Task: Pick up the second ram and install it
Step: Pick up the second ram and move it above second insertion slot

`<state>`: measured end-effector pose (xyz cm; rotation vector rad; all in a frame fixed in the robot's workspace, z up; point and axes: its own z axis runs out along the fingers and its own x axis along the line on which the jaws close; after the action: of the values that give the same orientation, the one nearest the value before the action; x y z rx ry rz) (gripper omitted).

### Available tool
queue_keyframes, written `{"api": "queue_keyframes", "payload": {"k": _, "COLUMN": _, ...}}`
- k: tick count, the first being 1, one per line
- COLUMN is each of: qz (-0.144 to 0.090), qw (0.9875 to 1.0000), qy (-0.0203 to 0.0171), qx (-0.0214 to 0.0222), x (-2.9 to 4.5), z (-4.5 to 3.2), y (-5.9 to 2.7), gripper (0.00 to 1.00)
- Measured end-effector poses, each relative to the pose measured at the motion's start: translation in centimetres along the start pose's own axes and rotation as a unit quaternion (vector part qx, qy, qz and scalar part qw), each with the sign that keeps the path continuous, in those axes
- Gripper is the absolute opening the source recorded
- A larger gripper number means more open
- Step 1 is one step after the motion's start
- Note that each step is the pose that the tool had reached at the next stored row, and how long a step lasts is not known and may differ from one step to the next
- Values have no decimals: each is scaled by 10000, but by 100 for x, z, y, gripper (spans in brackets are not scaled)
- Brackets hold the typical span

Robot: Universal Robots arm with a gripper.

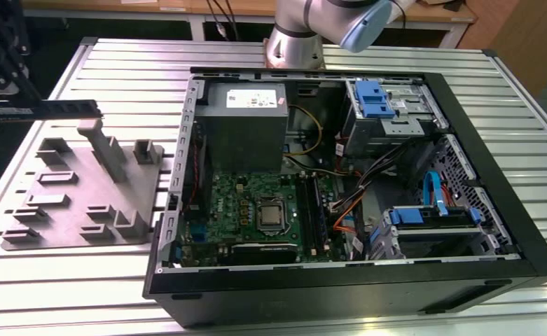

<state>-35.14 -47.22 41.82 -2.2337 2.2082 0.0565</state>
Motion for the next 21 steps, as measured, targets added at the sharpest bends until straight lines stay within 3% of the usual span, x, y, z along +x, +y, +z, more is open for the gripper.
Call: {"api": "queue_keyframes", "payload": {"k": 21, "qz": 0, "qw": 10000, "qy": 0, "qx": 0, "x": 6, "z": -14, "y": -573, "gripper": 11}}
